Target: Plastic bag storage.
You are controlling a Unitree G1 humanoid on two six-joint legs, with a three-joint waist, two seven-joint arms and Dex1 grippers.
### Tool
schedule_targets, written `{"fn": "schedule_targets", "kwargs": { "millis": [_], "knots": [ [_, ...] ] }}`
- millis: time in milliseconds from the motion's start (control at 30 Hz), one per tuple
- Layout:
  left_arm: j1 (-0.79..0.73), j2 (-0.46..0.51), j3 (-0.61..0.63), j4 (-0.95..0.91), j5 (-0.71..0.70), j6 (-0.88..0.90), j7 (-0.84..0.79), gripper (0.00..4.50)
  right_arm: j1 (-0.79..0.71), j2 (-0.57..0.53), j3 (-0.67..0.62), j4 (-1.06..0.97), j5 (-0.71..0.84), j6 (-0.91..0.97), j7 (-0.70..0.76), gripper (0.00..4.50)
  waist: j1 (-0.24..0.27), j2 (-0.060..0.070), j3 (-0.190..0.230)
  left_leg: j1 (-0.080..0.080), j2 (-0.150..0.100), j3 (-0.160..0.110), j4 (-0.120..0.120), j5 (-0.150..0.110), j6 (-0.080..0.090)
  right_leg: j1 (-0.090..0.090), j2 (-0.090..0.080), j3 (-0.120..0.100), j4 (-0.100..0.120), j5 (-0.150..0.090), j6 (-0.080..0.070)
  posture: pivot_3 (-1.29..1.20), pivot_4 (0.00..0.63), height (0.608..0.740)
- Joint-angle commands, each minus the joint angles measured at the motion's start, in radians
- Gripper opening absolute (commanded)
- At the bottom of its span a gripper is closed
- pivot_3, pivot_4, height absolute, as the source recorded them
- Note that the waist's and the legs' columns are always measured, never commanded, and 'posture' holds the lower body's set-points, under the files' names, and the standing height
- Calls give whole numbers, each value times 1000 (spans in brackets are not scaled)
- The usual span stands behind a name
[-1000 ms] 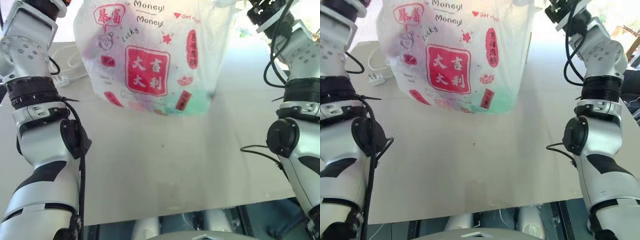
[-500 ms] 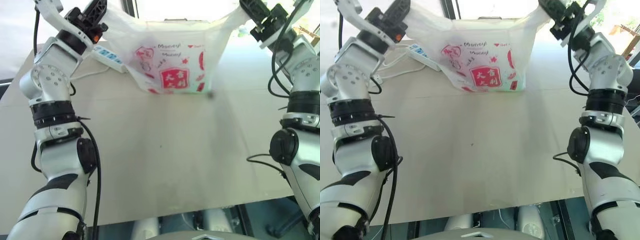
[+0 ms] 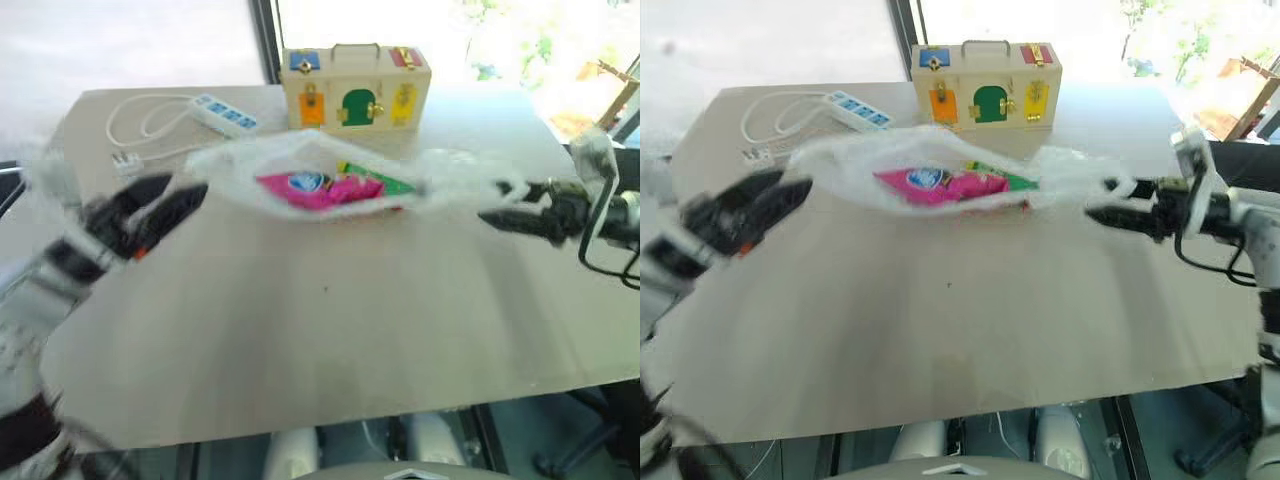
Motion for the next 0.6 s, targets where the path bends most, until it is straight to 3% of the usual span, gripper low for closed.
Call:
{"fn": "schedule_targets", "kwargs": {
  "millis": [33, 167, 300, 500, 600],
  "knots": [
    [161, -11, -2, -94, 115, -84, -54, 4464, 55, 25, -7, -39, -70, -162, -16, 4500, 9, 0, 0, 0, 0, -1, 1, 0, 0, -1, 1, 0, 3, 0, 0, 0, 150, 740],
    [324, -106, -95, -169, 264, -211, -36, 4464, 196, 61, -55, -122, -54, -239, -7, 4500, 24, -1, -3, 2, -1, -3, 4, 0, 0, 1, 1, 2, 5, 0, -1, 0, 150, 740],
    [437, -233, -204, -207, 410, -386, -8, 4464, 348, 29, -4, 47, -294, -603, -15, 4500, 48, -2, -3, -2, -2, -5, 3, -1, 2, 1, 1, 1, -2, 0, -1, 0, 150, 740],
    [563, -327, -227, -199, 494, -582, -58, 4464, 336, 97, -67, 268, -278, -784, -38, 4500, 36, 1, -4, 1, -1, -5, 3, -1, 2, 4, 3, 2, -2, 0, -1, 0, 150, 740],
    [582, -337, -260, -180, 540, -673, -88, 4464, 331, 120, -85, 289, -245, -783, -29, 4500, 35, 2, -4, 5, 0, -8, 3, -1, 2, 8, 6, 2, -2, 1, -2, 0, 150, 740]
  ]
}}
